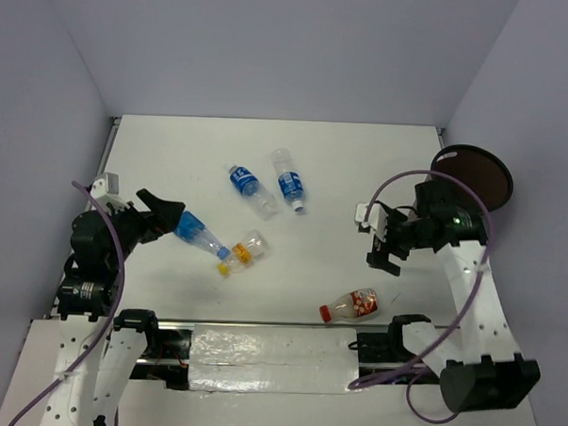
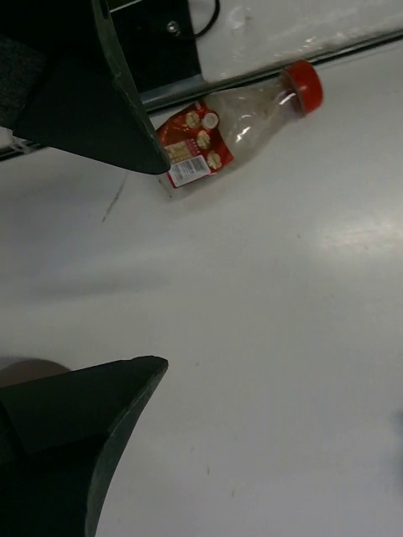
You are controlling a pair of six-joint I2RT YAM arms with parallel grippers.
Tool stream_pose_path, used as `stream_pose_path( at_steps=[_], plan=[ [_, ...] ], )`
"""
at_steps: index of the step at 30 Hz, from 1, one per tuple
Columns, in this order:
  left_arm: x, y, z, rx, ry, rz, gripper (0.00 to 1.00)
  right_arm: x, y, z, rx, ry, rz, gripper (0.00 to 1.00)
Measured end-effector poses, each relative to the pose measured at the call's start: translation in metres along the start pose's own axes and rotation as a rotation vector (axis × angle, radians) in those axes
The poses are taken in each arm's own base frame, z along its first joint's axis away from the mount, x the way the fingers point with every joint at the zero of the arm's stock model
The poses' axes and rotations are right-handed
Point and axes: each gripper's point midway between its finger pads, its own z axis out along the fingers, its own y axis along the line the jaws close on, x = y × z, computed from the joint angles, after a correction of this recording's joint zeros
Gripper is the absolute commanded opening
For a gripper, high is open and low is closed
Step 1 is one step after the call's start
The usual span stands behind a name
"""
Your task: Put the plastic bottles in the bin
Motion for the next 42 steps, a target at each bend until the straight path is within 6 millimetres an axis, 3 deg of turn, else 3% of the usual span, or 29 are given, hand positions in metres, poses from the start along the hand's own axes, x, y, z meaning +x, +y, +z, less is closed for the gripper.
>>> stream_pose_path(
  at_steps=[4, 13, 20, 25, 28, 31, 35, 37, 39, 42],
  plan=[
    [0.017, 0.009, -0.002, -0.015, 0.035, -0.033, 0.99, 0.035, 0.030, 0.034, -0.207, 0.088, -0.026, 0.98],
    [0.049, 0.019, 0.003, -0.023, 0.135, -0.089, 1.00, 0.051, 0.105, 0.083, -0.583, 0.200, -0.098, 1.00],
    [0.052, 0.017, 0.001, -0.022, 0.147, -0.115, 0.99, 0.067, 0.132, 0.117, -0.622, 0.320, -0.109, 0.98],
    [0.053, 0.017, -0.002, -0.030, 0.150, -0.145, 0.99, 0.078, 0.134, 0.138, -0.559, 0.372, -0.125, 0.82],
    [0.055, 0.020, -0.002, -0.055, 0.152, -0.174, 0.98, 0.082, 0.134, 0.145, -0.518, 0.398, -0.141, 0.67],
    [0.058, 0.026, -0.001, -0.086, 0.154, -0.206, 0.96, 0.079, 0.128, 0.150, -0.472, 0.399, -0.133, 0.39],
    [0.063, 0.035, 0.003, -0.137, 0.164, -0.256, 0.96, 0.072, 0.119, 0.151, -0.407, 0.372, -0.126, 0.26],
    [0.067, 0.040, 0.006, -0.161, 0.173, -0.273, 0.96, 0.058, 0.112, 0.144, -0.367, 0.335, -0.111, 0.21],
    [0.071, 0.044, 0.008, -0.181, 0.184, -0.291, 0.96, 0.032, 0.096, 0.135, -0.338, 0.284, -0.063, 0.20],
    [0.077, 0.048, 0.012, -0.201, 0.202, -0.314, 0.96, -0.034, 0.030, 0.113, -0.187, 0.112, 0.016, 0.20]
  ],
)
